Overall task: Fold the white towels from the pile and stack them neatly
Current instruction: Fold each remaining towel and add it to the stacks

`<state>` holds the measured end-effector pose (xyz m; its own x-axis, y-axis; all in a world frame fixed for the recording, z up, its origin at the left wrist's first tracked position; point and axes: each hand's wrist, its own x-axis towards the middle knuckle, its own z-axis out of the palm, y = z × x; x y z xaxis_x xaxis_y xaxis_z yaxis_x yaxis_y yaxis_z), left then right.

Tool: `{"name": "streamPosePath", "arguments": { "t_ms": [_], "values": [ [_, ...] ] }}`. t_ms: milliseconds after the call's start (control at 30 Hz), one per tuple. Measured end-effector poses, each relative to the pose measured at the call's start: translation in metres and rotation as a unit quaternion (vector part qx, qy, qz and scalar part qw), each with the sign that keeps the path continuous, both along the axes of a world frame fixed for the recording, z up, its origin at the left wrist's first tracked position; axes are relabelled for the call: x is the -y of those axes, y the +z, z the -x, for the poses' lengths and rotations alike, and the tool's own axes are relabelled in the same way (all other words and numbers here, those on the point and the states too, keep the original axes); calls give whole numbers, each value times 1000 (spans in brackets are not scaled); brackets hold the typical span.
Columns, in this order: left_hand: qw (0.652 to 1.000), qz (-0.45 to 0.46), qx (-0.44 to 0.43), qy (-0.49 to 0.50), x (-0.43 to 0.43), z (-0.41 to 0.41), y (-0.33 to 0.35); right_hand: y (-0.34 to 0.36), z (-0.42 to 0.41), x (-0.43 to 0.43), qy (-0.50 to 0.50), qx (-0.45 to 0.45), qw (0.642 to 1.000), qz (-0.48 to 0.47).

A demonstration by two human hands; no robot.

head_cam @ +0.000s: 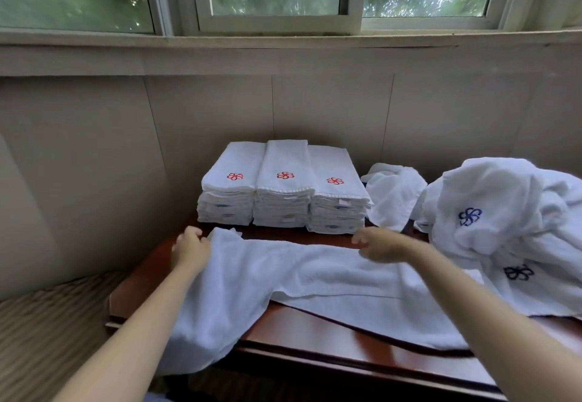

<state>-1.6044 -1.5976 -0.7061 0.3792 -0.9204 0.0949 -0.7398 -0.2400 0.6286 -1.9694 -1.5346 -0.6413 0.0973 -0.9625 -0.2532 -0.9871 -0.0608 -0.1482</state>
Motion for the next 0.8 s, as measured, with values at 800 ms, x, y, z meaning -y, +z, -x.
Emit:
{"name": "streamPosePath", "arguments": {
  "t_ms": [800],
  "values": [
    [947,-136,291,-15,-5,-23,46,14,15,-15,24,185,956,-226]
  ]
}}
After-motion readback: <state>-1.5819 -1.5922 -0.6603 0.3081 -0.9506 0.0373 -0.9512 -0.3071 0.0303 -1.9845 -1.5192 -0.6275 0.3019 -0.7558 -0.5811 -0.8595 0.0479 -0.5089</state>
